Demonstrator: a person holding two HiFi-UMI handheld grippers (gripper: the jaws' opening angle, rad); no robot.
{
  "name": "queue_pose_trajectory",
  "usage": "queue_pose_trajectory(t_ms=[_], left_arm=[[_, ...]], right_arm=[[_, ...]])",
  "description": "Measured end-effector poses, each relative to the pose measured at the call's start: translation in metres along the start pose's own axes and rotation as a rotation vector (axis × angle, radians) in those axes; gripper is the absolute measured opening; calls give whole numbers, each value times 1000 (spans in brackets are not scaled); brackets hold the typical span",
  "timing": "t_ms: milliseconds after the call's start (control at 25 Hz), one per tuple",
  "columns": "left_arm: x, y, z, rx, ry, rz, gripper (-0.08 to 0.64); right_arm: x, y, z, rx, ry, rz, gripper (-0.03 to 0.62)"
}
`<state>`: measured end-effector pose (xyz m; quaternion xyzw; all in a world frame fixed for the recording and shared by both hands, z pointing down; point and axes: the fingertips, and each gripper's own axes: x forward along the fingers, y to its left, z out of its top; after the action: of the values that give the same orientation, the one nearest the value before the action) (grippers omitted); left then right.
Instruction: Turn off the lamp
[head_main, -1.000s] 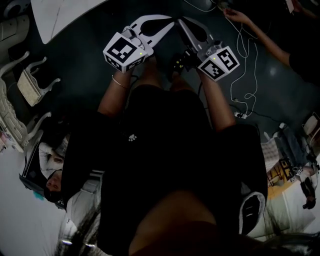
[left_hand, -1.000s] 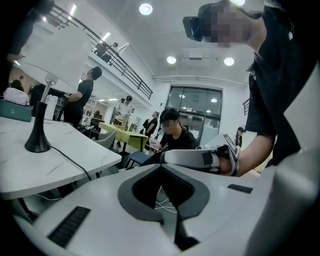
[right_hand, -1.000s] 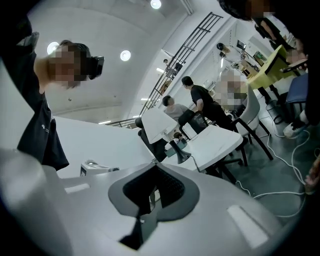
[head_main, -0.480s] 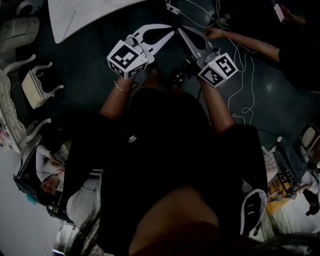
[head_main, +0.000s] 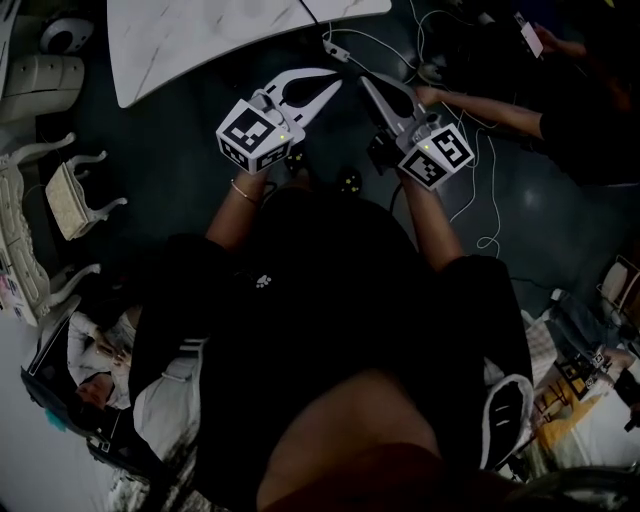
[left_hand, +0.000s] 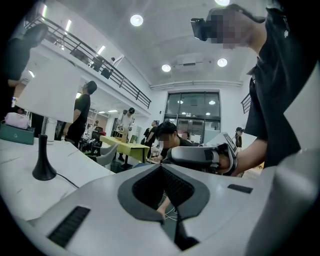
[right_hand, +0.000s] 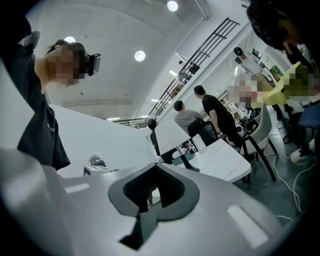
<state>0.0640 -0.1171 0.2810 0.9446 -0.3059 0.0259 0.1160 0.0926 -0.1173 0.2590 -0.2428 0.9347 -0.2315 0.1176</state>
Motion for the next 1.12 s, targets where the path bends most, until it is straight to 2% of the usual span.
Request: queue_pose_trajectory(t_ms=[600,960,1120], left_arm=[[1,-9,11,25,-5,-2,6],[0,-14,2,48,23,-18,6],[-2,-12,5,34,4,-19,6]], right_arm=[[-10,10,10,-23,6,9,0],[-10,10,6,-2,17,12,0],[-9,10,4,2,21,13,0]])
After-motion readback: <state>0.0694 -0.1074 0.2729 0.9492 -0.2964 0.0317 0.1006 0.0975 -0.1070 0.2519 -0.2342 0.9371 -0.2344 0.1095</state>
